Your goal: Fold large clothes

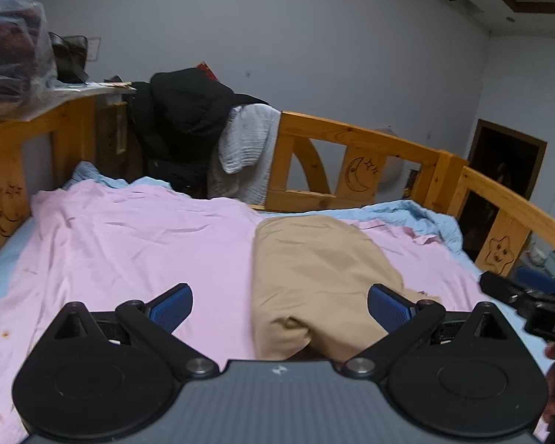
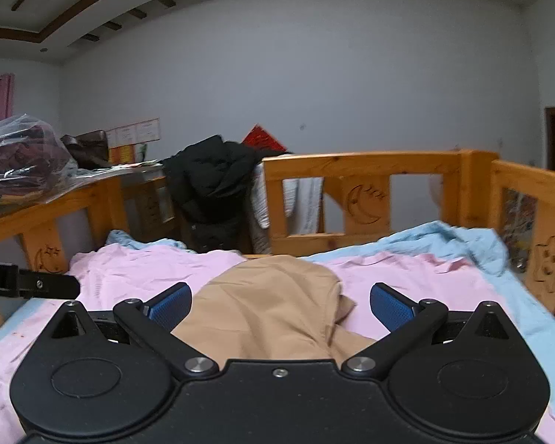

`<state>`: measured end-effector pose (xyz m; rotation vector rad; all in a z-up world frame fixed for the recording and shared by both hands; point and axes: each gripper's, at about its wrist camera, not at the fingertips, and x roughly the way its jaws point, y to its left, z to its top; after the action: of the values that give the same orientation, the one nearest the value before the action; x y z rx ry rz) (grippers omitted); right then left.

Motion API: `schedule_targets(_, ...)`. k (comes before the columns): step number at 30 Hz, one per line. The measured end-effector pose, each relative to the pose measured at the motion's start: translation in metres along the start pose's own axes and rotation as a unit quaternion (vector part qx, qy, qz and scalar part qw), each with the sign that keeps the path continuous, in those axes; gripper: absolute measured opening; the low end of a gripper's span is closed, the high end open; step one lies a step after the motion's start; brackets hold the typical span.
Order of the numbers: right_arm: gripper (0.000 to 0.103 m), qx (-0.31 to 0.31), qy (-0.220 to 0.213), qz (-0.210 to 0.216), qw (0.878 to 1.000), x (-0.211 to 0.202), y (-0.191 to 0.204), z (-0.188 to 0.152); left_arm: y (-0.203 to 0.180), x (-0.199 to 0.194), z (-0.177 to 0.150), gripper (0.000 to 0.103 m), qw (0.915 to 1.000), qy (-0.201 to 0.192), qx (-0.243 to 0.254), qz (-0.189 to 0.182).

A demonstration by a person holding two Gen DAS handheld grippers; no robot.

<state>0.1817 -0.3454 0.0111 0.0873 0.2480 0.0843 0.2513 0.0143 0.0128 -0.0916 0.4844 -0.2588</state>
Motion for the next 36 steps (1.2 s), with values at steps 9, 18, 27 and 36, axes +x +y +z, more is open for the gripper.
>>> schedule_targets(9, 0.102, -0.015, 0.017, -0.01, 1.0, -0.046, 0.017, -0.037, 0.007, -0.02, -0.05, 0.102, 0.9993, 0.027, -0.014, 0.022)
schedule_targets(18, 0.102, -0.021, 0.062, -0.008, 0.998, -0.077, 0.035, -0.078, 0.026, -0.044, -0.088, 0.102, 0.9972, 0.016, -0.018, 0.07)
schedule_targets(27, 0.102, -0.022, 0.098, -0.034, 0.994, -0.083, 0.033, -0.109, 0.029, -0.053, -0.115, 0.102, 0.9953, 0.035, -0.006, 0.09)
schedule_targets(36, 0.102, -0.021, 0.099, -0.031, 0.994, -0.083, 0.037, -0.111, 0.024, -0.054, -0.118, 0.102, 0.9956, 0.033, 0.008, 0.087)
